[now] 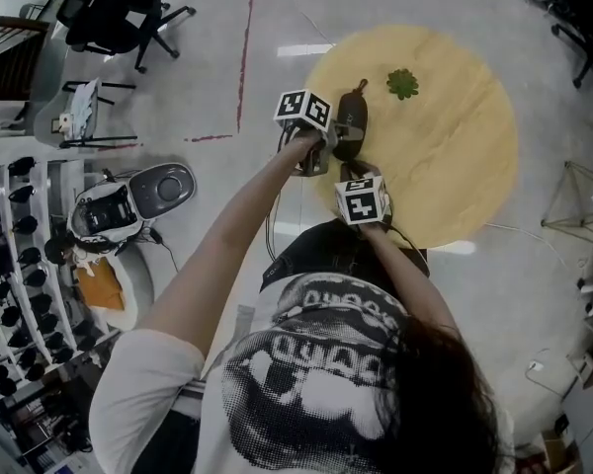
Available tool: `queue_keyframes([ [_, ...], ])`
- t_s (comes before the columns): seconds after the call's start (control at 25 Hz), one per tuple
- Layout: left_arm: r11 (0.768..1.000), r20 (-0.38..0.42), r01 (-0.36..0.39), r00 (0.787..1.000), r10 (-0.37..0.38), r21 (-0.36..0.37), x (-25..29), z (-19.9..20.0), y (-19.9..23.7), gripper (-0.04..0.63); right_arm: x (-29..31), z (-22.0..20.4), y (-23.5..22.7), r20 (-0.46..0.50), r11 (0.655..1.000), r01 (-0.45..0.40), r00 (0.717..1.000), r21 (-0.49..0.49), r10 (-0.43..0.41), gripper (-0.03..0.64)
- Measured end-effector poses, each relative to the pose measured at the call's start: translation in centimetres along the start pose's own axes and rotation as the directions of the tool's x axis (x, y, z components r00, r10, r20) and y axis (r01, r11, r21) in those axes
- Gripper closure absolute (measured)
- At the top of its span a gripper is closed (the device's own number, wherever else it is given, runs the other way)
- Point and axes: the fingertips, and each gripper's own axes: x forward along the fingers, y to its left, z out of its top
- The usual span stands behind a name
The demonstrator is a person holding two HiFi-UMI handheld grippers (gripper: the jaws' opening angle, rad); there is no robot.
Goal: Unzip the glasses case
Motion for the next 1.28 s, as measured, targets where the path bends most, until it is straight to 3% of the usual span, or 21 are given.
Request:
queue_keyframes([
  [0.16, 1.000, 0.026, -0.029, 0.999, 0.029, 0.007, 0.1, 0.1, 0.1, 0.284, -0.4, -0.2, -0.7, -0.041, 0.988, 0.032, 0.998, -0.154, -0.039, 0.597],
  [0.36, 0.998, 0.045, -0.053, 0.998, 0.052, 0.026, 0.4, 0.2, -0.2, 0.284, -0.6, -0.4, -2.1, -0.069, 0.947, 0.052, 0.995, -0.316, -0.077, 0.612],
  [0.72, 0.998, 0.067, -0.056, 0.996, 0.054, 0.042, 0.4, 0.1, -0.3, 0.284, -0.8, 0.0, -3.5, -0.104, 0.902, -0.007, 0.994, -0.432, -0.042, 0.610],
  [1.04, 0.998, 0.089, -0.020, 0.996, 0.014, 0.058, 0.0, 0.1, -0.2, 0.284, -0.2, 1.9, -5.1, -0.099, 0.811, -0.059, 0.995, -0.581, 0.002, 0.612],
  [1.28, 0.995, 0.081, -0.048, 0.996, 0.041, 0.084, 0.6, -0.2, -0.4, 0.282, 0.6, 4.3, -7.5, -0.109, 0.735, -0.109, 0.993, -0.669, 0.047, 0.614],
])
